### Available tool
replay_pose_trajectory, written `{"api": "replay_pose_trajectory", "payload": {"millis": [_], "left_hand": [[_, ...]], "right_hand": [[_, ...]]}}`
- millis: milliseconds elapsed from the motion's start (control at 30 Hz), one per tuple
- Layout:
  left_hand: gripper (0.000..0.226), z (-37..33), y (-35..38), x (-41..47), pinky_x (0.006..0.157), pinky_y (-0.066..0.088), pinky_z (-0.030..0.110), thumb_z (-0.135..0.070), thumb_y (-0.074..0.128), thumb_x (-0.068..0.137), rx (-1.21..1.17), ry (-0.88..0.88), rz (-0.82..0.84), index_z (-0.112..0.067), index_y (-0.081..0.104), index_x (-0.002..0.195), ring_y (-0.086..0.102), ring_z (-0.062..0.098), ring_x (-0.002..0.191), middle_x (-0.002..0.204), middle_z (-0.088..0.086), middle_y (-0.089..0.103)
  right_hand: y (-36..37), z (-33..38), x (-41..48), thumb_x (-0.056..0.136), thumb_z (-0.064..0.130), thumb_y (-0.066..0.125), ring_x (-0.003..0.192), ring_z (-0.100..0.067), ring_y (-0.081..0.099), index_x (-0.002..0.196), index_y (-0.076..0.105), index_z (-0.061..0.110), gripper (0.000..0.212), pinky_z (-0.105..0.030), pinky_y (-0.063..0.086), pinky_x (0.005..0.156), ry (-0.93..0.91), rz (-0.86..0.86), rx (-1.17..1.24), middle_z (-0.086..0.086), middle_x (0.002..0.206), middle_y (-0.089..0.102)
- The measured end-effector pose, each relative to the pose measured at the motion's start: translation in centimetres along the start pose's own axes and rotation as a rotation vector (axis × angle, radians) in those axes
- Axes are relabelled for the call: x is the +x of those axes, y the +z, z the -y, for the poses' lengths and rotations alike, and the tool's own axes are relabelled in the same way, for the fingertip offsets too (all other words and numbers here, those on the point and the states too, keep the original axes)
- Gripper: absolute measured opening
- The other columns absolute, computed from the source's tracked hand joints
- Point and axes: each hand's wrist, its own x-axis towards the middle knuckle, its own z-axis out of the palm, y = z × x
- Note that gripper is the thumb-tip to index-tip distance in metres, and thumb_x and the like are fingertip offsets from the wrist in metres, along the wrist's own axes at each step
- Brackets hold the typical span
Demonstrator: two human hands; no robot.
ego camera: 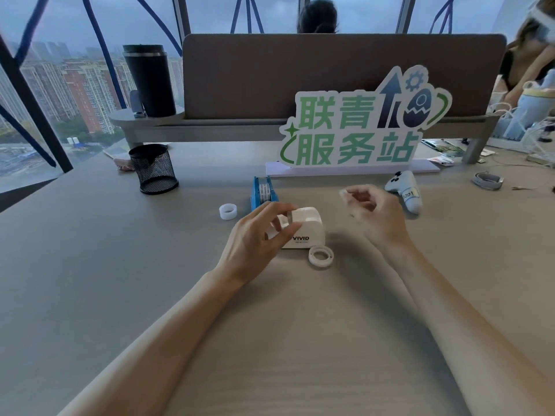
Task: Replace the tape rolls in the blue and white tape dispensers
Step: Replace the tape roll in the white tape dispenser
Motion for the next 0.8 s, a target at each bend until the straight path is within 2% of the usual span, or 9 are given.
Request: {"api": "replay_pose_trajectory", "payload": {"millis": [67, 100, 167, 267, 367, 500, 633, 800], "left_hand": [[0.020, -0.2, -0.1, 0.2, 0.059, 0.053, 0.033, -0.031, 0.066, 0.088, -0.035, 0.005, -0.043, -0.024, 0.064, 0.106, 0.059, 0.010, 0.078, 0.094, -0.018, 0.059], [0.019, -0.4, -0.2, 0.3, 0.059, 0.053, 0.034, -0.031, 0.066, 0.088, -0.048, 0.009, -0.064, -0.025, 0.064, 0.105, 0.059, 0.012, 0.079, 0.096, -0.013, 0.061], [0.020, -0.6, -0.3, 0.4, 0.059, 0.053, 0.034, -0.029, 0.068, 0.087, -0.075, 0.004, -0.092, -0.024, 0.065, 0.105, 0.059, 0.012, 0.078, 0.097, -0.007, 0.062], [0.023, -0.7, -0.3, 0.5, 0.057, 0.053, 0.033, -0.028, 0.070, 0.085, -0.075, 0.012, -0.113, -0.020, 0.065, 0.106, 0.060, 0.013, 0.076, 0.096, -0.005, 0.063], [0.023, -0.5, -0.2, 0.4, 0.053, 0.053, 0.035, -0.032, 0.070, 0.084, -0.069, 0.026, -0.121, -0.024, 0.064, 0.104, 0.061, 0.014, 0.077, 0.096, -0.006, 0.063], [0.024, -0.3, -0.2, 0.3, 0.051, 0.051, 0.032, -0.037, 0.070, 0.082, -0.038, 0.037, -0.113, -0.023, 0.065, 0.101, 0.061, 0.013, 0.076, 0.092, -0.006, 0.063], [0.026, -0.4, -0.1, 0.2, 0.054, 0.048, 0.026, -0.040, 0.071, 0.080, -0.012, -0.018, -0.121, -0.020, 0.066, 0.096, 0.057, 0.006, 0.072, 0.081, -0.017, 0.059], [0.028, -0.5, -0.2, 0.2, 0.057, 0.048, 0.026, -0.043, 0.071, 0.079, 0.013, -0.033, -0.108, -0.019, 0.067, 0.092, 0.059, 0.009, 0.073, 0.080, -0.019, 0.061]], "right_hand": [[0.1, 2.1, -0.8, 0.089, 0.021, 0.067, 0.087, -0.011, 0.066, 0.097, 0.070, 0.017, 0.009, -0.032, 0.058, 0.084, 0.126, 0.081, 0.374, 0.000, 0.089, 0.073], [0.2, 2.8, -1.2, 0.090, 0.018, 0.066, 0.092, -0.015, 0.068, 0.097, 0.071, 0.017, 0.009, -0.033, 0.058, 0.085, 0.160, 0.143, 0.487, -0.002, 0.093, 0.074], [0.7, 3.8, -2.1, 0.089, 0.017, 0.065, 0.099, -0.022, 0.069, 0.098, 0.072, 0.017, 0.011, -0.037, 0.057, 0.087, 0.185, 0.249, 0.568, -0.009, 0.102, 0.074], [1.7, 4.3, -3.2, 0.089, 0.017, 0.065, 0.095, -0.020, 0.069, 0.101, 0.073, 0.014, 0.015, -0.039, 0.056, 0.090, 0.169, 0.327, 0.562, -0.011, 0.103, 0.075], [2.2, 4.4, -3.8, 0.088, 0.017, 0.066, 0.090, -0.016, 0.070, 0.104, 0.074, 0.012, 0.018, -0.036, 0.056, 0.090, 0.154, 0.354, 0.544, -0.010, 0.099, 0.076], [2.4, 4.4, -4.0, 0.085, 0.016, 0.070, 0.088, -0.018, 0.070, 0.100, 0.075, 0.010, 0.016, -0.039, 0.056, 0.092, 0.147, 0.325, 0.552, -0.014, 0.098, 0.076], [2.5, 4.5, -4.3, 0.079, 0.018, 0.075, 0.088, -0.020, 0.070, 0.094, 0.076, 0.011, 0.016, -0.040, 0.056, 0.092, 0.130, 0.312, 0.546, -0.015, 0.097, 0.076], [2.7, 4.5, -4.6, 0.082, 0.011, 0.073, 0.084, -0.019, 0.071, 0.094, 0.074, 0.007, 0.013, -0.044, 0.056, 0.093, 0.095, 0.292, 0.492, -0.012, 0.089, 0.077]]}}
